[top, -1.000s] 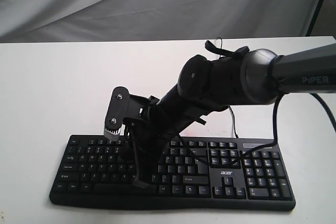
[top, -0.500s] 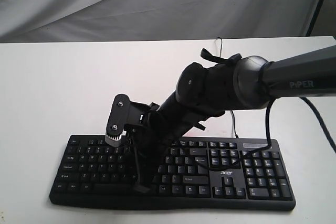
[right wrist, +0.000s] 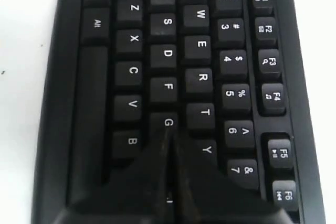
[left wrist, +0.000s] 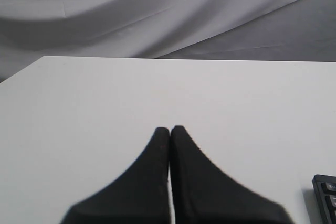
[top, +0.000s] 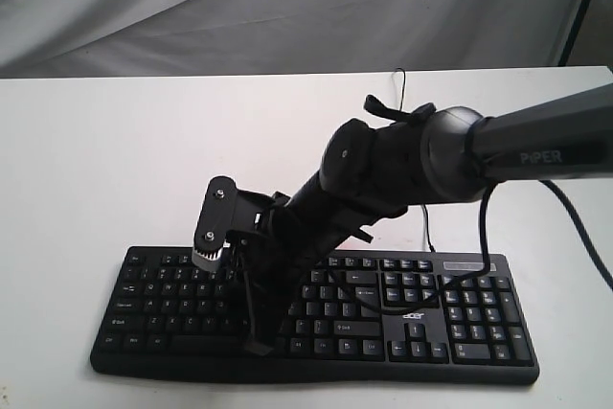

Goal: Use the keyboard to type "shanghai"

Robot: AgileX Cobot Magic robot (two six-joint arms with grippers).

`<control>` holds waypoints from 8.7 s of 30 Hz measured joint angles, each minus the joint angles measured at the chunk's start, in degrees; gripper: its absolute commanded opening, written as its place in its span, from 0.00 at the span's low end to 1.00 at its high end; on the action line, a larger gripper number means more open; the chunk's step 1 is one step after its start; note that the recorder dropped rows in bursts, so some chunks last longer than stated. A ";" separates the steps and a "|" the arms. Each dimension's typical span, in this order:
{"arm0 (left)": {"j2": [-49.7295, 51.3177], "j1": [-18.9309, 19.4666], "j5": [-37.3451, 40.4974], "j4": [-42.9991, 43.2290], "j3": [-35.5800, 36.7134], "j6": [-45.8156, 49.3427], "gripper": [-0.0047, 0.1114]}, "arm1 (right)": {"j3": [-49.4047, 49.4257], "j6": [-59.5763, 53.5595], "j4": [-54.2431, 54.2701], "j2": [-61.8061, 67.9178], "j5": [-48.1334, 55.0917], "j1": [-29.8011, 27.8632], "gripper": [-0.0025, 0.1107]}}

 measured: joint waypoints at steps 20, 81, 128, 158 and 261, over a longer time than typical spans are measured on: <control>0.00 0.00 0.00 0.00 0.00 0.00 0.05 | 0.00 -1.06 0.61 0.00 0.86 -0.03 0.02; 0.00 0.00 0.00 0.00 0.00 0.00 0.05 | -20.63 21.69 -13.53 8.53 -0.97 10.98 0.02; 0.00 0.00 0.00 0.00 0.00 0.00 0.05 | -20.63 25.07 -18.92 10.56 -0.38 10.98 0.02; 0.00 0.00 0.00 0.00 0.00 0.00 0.05 | -18.64 23.70 -20.60 1.59 3.03 7.96 0.02; 0.00 0.00 0.00 0.00 0.00 0.00 0.05 | 8.12 -18.63 14.62 -3.82 0.42 -7.26 0.02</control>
